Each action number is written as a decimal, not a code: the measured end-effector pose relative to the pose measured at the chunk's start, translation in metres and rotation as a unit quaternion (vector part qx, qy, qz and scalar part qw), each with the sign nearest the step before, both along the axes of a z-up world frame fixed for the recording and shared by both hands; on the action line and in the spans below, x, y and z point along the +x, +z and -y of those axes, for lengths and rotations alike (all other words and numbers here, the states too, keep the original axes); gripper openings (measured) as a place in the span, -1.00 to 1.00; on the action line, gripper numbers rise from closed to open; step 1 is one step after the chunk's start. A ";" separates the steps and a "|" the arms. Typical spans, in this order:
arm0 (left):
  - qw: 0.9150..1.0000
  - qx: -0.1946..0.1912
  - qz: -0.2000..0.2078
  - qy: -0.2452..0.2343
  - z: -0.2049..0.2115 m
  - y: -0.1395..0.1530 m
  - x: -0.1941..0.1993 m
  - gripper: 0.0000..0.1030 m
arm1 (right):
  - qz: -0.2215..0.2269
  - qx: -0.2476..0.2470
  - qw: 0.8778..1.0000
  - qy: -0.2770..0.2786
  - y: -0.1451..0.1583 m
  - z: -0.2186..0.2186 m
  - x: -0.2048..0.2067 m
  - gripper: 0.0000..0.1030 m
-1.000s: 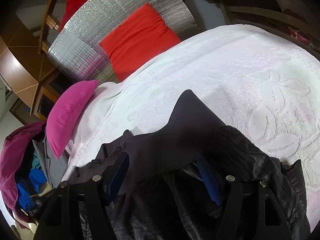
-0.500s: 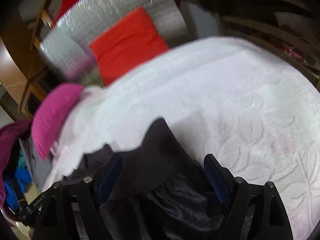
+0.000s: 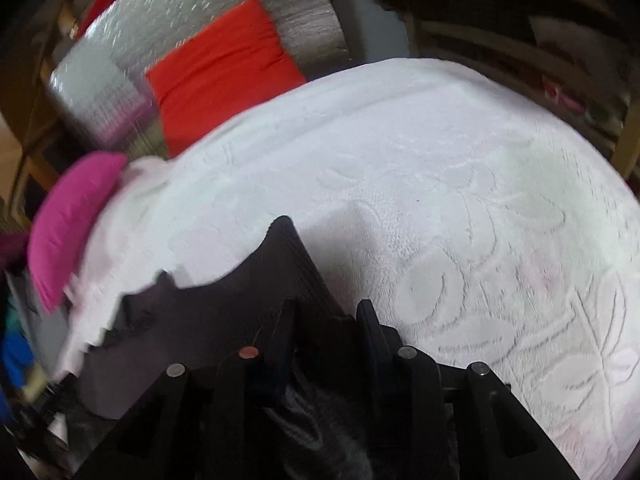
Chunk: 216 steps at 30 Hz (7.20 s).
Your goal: Fold large clothes
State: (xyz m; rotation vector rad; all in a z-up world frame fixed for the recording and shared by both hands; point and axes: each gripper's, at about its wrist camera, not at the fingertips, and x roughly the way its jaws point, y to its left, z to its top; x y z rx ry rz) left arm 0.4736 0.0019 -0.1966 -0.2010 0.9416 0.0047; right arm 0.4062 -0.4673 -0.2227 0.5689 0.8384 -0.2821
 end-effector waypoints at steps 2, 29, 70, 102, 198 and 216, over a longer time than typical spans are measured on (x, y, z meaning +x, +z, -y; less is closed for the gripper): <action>1.000 -0.008 0.008 -0.003 -0.001 0.009 -0.010 0.40 | 0.007 0.026 0.999 -0.017 0.007 0.008 -0.015 0.41; 0.988 0.066 0.115 -0.081 0.021 0.034 -0.199 0.42 | 0.027 -0.118 0.980 0.157 0.003 -0.144 -0.151 0.32; 0.982 0.139 0.111 -0.058 0.011 0.022 -0.190 0.42 | 0.054 -0.144 0.985 0.078 0.018 -0.119 -0.164 0.37; 0.984 -0.173 -0.029 0.015 -0.099 -0.026 -0.212 0.42 | 0.068 0.152 0.981 0.102 -0.012 -0.064 -0.239 0.43; 0.989 -0.135 -0.003 0.058 -0.082 -0.026 -0.130 0.31 | 0.073 0.296 0.949 -0.078 -0.046 0.022 -0.180 0.19; 0.992 0.044 0.118 0.019 -0.038 0.021 -0.155 0.38 | 0.089 0.104 0.988 -0.072 0.014 0.016 -0.213 0.24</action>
